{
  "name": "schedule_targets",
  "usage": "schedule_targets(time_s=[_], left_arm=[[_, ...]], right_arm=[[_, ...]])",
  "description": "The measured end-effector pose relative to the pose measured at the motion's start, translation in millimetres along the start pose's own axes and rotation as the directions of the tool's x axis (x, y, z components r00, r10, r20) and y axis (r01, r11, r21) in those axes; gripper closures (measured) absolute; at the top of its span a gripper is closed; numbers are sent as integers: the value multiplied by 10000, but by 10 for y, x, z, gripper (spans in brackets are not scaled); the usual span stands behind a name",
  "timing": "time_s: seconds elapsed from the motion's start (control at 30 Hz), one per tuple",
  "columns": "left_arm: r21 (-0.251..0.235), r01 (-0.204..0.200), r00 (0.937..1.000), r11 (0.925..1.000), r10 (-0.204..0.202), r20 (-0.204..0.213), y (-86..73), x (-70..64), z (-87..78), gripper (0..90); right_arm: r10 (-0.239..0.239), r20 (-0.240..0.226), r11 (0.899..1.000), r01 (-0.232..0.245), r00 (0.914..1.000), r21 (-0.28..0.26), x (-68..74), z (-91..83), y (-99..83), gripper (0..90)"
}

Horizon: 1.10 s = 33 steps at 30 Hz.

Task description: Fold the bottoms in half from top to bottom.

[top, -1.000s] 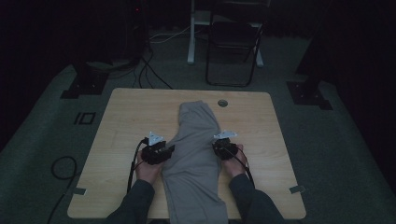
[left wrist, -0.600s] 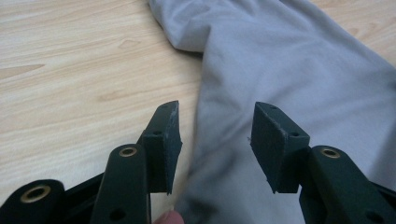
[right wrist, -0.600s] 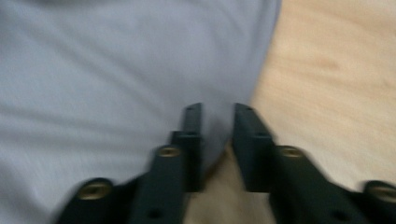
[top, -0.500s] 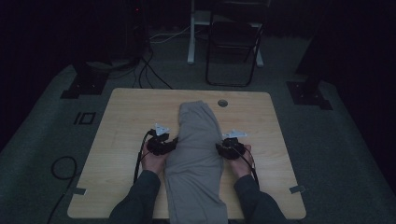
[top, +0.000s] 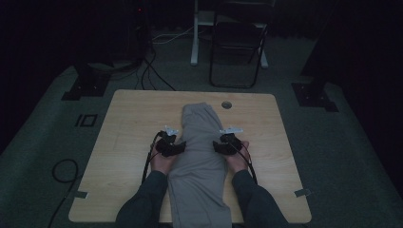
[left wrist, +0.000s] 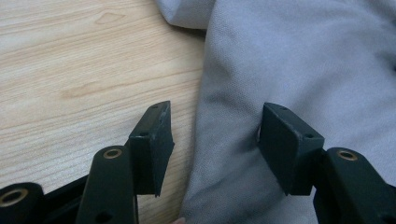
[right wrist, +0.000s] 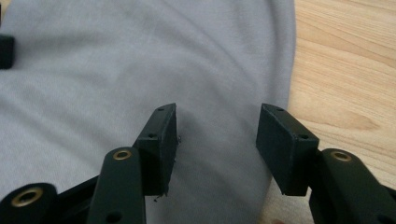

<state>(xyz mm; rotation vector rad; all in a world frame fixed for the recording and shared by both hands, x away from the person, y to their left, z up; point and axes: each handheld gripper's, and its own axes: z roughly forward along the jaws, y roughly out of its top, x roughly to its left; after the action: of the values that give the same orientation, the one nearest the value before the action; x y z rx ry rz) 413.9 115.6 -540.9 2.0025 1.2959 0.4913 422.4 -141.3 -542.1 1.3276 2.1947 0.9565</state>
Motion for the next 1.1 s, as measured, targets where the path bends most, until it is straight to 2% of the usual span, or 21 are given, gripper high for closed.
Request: schedule_targets(time_s=[0.07, 0.2, 0.37, 0.67, 0.8, 0.87, 0.93, 1.0, 1.1], left_arm=[[-77, -209, 9998, 9998, 209, -45, -28, 4, -13, 447], [-217, -376, 9993, 9991, 375, -15, -121, 5, -86, 453], [-223, -606, 9980, 9979, 610, 189, -262, -47, -228, 476], [-221, -777, 9961, 9967, 786, 403, -527, -257, -489, 515], [-233, -823, 9945, 9963, 836, 631, -654, -343, -613, 519], [-164, -1033, 9907, 9945, 1043, 874, -708, -392, -676, 519], [35, -1131, 9882, 9936, 1121, 1044, -722, -414, -719, 520], [117, -1036, 9885, 9945, 1017, 1119, -685, -374, -718, 511], [-119, -561, 9941, 9984, 570, 919, -545, -272, -706, 499]], right_arm=[[-38, -39, 10000, 37, 10000, -12, 4, -14, -17, 466], [-147, -163, 9999, 148, 9998, 81, 33, -73, -62, 470], [-452, -366, 9990, 451, 9983, -32, 104, -218, -217, 477], [-777, -805, 9969, 782, 9937, 36, 247, -508, -486, 477], [-921, -941, 9956, 932, 9913, 76, 301, -616, -583, 477], [-964, -1007, 9950, 986, 9902, 166, 328, -665, -619, 477], [-1059, -1093, 9932, 1105, 9884, 370, 346, -701, -626, 478], [-1058, -1203, 9924, 1125, 9871, 497, 329, -713, -594, 494], [-600, -1015, 9981, 610, 9930, 65, 254, -716, -484, 483]])
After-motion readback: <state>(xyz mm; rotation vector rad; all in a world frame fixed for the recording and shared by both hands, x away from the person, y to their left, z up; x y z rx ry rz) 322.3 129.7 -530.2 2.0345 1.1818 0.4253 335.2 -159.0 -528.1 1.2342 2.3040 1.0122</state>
